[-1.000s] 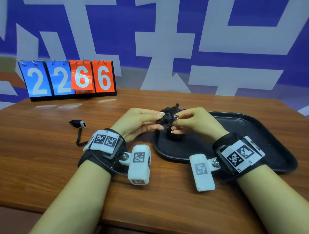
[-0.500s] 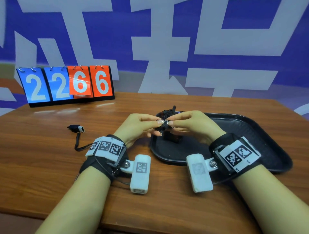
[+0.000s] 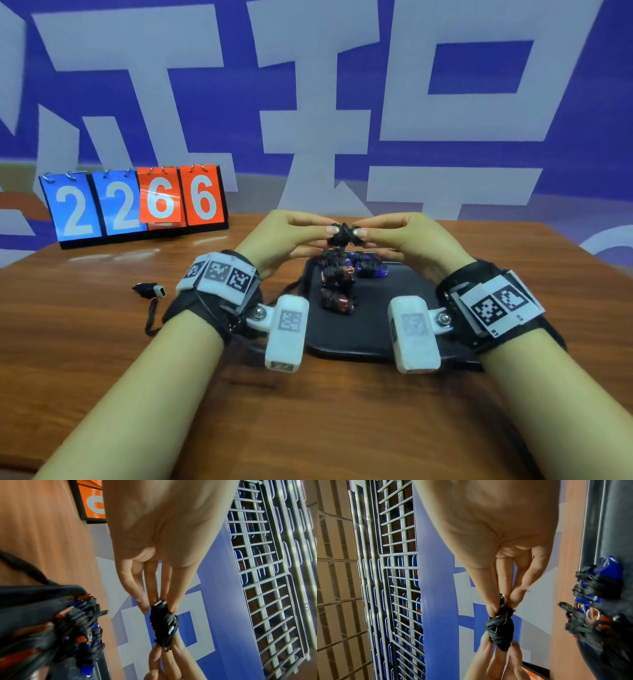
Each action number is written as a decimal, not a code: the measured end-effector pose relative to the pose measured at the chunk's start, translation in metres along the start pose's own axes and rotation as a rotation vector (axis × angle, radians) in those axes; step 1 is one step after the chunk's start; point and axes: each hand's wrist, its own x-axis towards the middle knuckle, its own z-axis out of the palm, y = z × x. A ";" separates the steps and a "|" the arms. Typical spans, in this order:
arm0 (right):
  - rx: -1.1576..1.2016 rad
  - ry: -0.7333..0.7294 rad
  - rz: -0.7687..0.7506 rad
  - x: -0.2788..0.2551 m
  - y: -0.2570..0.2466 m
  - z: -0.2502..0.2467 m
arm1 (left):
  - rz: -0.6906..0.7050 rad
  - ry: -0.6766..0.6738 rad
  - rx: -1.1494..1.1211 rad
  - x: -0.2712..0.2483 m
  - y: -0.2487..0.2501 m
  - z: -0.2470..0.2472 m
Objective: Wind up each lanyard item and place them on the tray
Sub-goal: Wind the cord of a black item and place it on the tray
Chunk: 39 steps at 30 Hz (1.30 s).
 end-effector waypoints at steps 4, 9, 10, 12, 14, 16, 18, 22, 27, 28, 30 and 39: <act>-0.021 0.024 0.013 0.005 0.000 -0.019 | -0.014 0.005 0.156 0.016 0.009 0.012; -0.092 0.008 0.067 0.015 0.017 -0.038 | -0.028 0.004 0.292 0.034 -0.002 0.031; -0.122 0.010 0.075 0.016 0.022 -0.040 | -0.046 -0.010 0.309 0.038 -0.007 0.035; -0.176 0.022 0.098 0.018 0.032 -0.043 | -0.096 -0.023 0.317 0.045 -0.015 0.040; -0.207 0.027 0.127 0.021 0.038 -0.045 | -0.119 -0.026 0.365 0.050 -0.020 0.044; -0.250 0.028 0.155 0.026 0.043 -0.047 | -0.114 -0.050 0.459 0.056 -0.024 0.048; -0.310 0.032 0.178 0.031 0.046 -0.048 | -0.113 -0.083 0.561 0.060 -0.026 0.053; -0.416 0.038 0.220 0.043 0.054 -0.049 | -0.157 -0.148 0.716 0.062 -0.026 0.060; -0.377 0.047 0.267 0.041 0.056 -0.049 | -0.180 -0.203 0.776 0.062 -0.026 0.061; -0.376 0.047 0.274 0.040 0.056 -0.049 | -0.183 -0.211 0.772 0.062 -0.027 0.061; -0.365 0.039 0.291 0.040 0.056 -0.048 | -0.186 -0.221 0.774 0.063 -0.028 0.060; -0.463 0.018 0.363 0.044 0.056 -0.041 | -0.173 -0.270 0.813 0.061 -0.028 0.056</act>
